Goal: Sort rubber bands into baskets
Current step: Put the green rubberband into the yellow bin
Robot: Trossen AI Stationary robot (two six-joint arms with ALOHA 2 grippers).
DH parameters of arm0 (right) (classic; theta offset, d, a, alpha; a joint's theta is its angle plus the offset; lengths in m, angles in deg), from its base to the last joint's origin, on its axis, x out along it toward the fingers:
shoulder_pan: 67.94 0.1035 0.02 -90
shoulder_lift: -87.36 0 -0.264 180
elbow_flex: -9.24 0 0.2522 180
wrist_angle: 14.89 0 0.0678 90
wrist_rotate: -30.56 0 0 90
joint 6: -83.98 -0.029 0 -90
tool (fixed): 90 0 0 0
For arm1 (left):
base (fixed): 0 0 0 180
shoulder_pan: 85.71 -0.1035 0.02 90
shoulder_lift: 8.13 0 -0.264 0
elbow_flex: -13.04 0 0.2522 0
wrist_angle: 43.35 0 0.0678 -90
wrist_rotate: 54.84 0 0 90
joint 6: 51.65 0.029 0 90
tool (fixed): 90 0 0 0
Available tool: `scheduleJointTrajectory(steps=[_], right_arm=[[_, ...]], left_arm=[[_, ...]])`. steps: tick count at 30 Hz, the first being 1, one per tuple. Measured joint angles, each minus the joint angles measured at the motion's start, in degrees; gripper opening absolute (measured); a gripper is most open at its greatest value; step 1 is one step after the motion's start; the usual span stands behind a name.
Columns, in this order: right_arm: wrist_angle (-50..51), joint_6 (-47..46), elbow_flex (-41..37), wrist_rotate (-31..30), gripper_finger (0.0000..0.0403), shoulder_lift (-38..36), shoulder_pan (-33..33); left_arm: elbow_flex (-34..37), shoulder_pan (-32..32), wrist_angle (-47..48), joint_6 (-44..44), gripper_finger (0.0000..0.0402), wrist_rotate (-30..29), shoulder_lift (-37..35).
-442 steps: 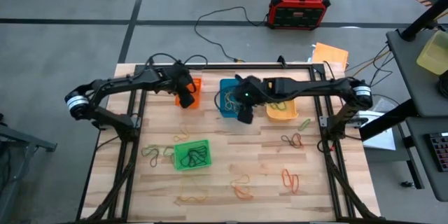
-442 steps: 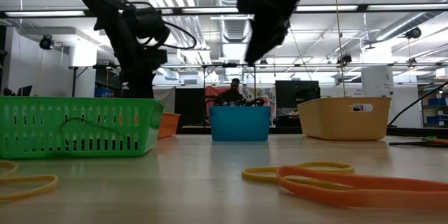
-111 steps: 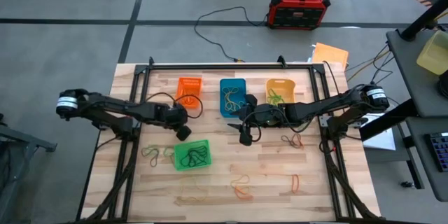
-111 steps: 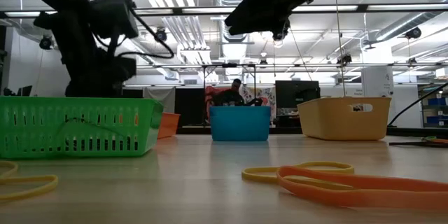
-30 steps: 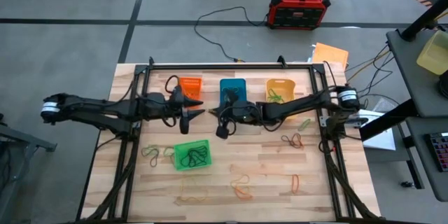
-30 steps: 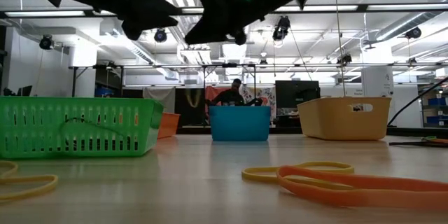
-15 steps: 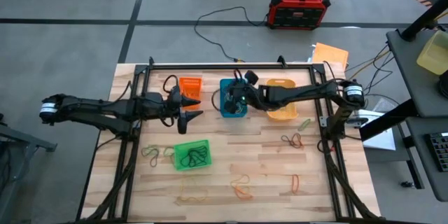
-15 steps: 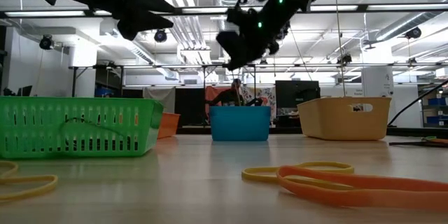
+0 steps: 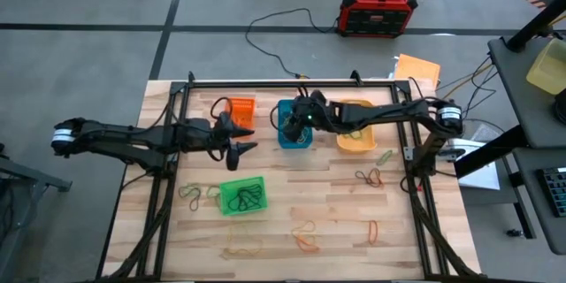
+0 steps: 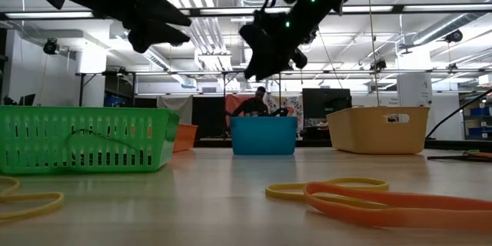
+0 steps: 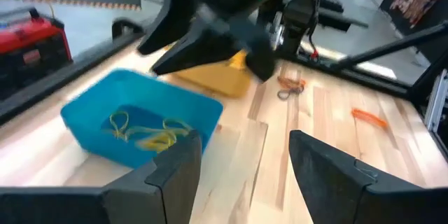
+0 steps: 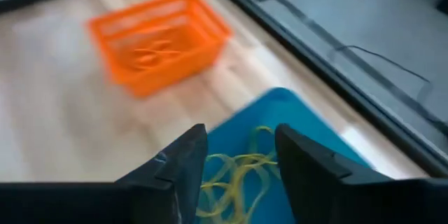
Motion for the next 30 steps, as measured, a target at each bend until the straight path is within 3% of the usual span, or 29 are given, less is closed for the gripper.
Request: scheduleJointTrajectory(steps=[5,13,22,30], right_arm=[[0.7,0.22,0.0,1.56,0.0179,-2.38,4.6],[1.64,2.51,0.0,1.42,0.0168,-3.98,13.68],[1.83,3.04,0.0,1.0,0.0157,-3.91,19.47],[6.45,2.19,-0.85,0.89,0.0167,-3.91,20.6]], left_arm=[[0.0,0.24,5.53,-3.94,0.0201,3.85,-0.72],[-3.65,2.69,18.43,-9.2,0.0201,14.73,-0.63],[-18.24,10.4,53.11,-9.01,0.02,12.14,-0.63],[-17.93,22.79,60.96,-19.66,0.0195,8.7,-0.33]])
